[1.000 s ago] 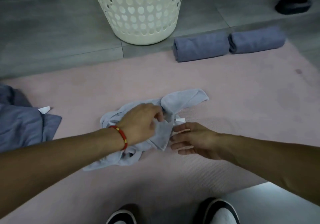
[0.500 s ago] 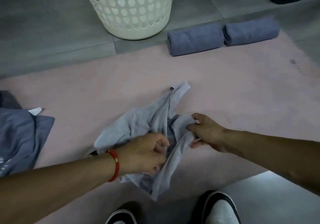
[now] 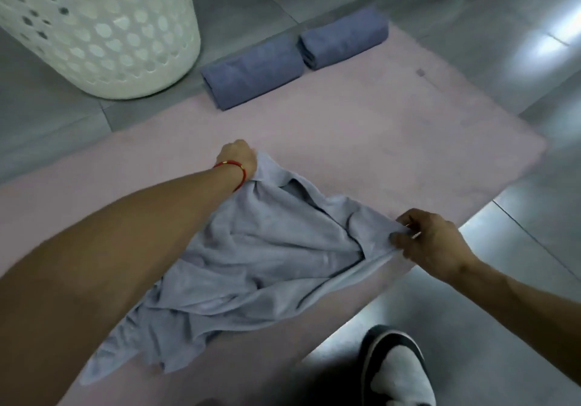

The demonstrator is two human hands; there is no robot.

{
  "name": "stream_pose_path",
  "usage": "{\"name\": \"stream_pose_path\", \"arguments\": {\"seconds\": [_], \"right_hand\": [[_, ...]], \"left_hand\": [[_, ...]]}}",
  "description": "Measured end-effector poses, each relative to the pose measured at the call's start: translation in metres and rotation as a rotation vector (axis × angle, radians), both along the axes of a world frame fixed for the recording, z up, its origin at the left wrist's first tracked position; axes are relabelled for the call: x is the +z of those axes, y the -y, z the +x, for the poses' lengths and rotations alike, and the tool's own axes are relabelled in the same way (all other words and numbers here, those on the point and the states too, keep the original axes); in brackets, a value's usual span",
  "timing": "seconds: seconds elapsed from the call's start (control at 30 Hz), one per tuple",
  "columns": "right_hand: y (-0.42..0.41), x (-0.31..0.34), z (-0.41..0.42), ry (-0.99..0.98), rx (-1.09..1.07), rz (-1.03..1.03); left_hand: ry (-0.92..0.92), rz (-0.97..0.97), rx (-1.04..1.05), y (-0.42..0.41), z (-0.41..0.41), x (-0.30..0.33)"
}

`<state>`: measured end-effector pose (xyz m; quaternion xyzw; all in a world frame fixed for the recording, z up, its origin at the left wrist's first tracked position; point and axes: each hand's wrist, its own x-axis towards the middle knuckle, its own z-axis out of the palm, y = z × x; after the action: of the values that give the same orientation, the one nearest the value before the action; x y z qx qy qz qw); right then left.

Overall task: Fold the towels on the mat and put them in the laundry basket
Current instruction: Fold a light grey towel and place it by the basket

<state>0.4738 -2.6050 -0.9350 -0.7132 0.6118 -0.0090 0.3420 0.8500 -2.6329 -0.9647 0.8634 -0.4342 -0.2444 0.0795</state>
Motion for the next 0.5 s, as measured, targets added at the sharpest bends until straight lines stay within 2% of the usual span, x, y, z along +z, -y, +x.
{"name": "stream_pose_path", "arguments": {"seconds": [0.1, 0.2, 0.27, 0.37, 0.43, 0.5], "right_hand": [[-0.001, -0.006, -0.002, 0.012, -0.248, 0.173], [0.002, -0.011, 0.004, -0.025, -0.375, 0.351], [0.001, -0.022, 0.012, 0.003, -0.432, 0.399], [-0.002, -0.038, 0.024, -0.047, -0.422, 0.305], [-0.002, -0.043, 0.031, -0.158, -0.345, 0.19], [0.0, -0.04, 0.037, -0.176, -0.297, 0.113]], "left_hand": [[-0.051, 0.023, 0.036, 0.001, -0.005, -0.006], [-0.147, 0.104, -0.075, -0.003, -0.004, 0.002], [-0.204, 0.081, -0.088, -0.012, -0.001, 0.005], [-0.239, -0.053, -0.065, -0.027, 0.0, 0.005], [-0.255, -0.163, -0.039, -0.038, 0.004, 0.008], [-0.279, -0.263, -0.036, -0.05, 0.012, 0.016]]}}
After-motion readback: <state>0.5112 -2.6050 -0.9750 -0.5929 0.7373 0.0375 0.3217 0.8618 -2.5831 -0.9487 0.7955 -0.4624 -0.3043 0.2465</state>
